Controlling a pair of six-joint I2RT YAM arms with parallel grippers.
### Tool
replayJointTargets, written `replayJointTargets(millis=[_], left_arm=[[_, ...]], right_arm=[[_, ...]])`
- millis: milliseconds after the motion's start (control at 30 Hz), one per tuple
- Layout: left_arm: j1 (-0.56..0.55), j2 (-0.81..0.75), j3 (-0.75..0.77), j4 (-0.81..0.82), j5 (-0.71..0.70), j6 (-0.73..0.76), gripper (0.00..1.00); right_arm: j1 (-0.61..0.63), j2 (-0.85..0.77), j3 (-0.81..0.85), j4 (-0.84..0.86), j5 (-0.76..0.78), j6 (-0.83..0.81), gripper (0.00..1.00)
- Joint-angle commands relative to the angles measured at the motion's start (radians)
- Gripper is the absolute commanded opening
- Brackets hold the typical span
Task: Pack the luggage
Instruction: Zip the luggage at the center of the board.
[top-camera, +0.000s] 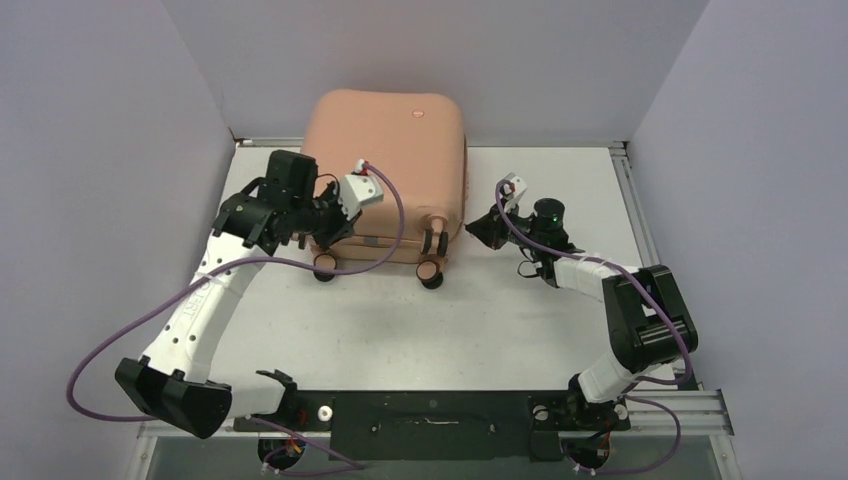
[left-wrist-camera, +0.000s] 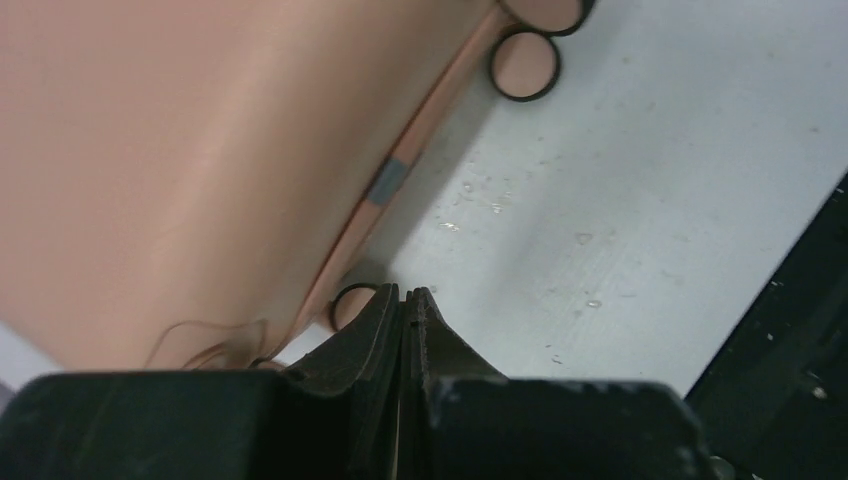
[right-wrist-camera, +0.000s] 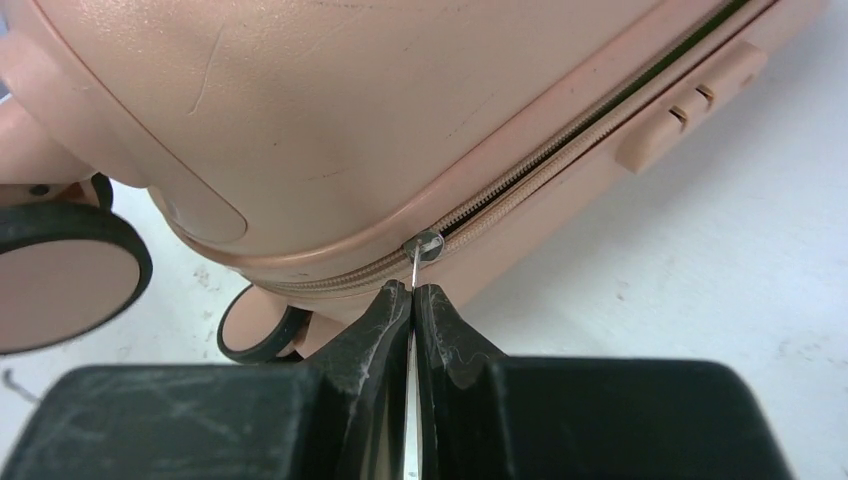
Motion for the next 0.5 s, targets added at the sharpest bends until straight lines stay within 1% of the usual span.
replayJointTargets(millis=[0, 167, 333, 467], left_arm=[[-0.047, 0.021, -0.048, -0.113, 0.071, 0.07, 0.0], [-0.055, 0.007, -0.205, -0.046, -0.056, 0.091, 0.0], [-0.046, -0.013, -0.354, 0.116, -0.262, 0.08, 0.0], [-0.003, -0.021, -0.42, 0.231, -0.388, 0.098, 0.0]], right_arm=[[0.016, -0.022, 0.004, 0.078, -0.045, -0.002, 0.05], [-0.012, 0.003, 0.07, -0.018, 0.107, -0.107, 0.05], [-0.032, 0.057, 0.172, -0.061, 0.213, -0.202, 0.05], [-0.034, 0.101, 0.241, -0.065, 0.264, -0.245, 0.05]])
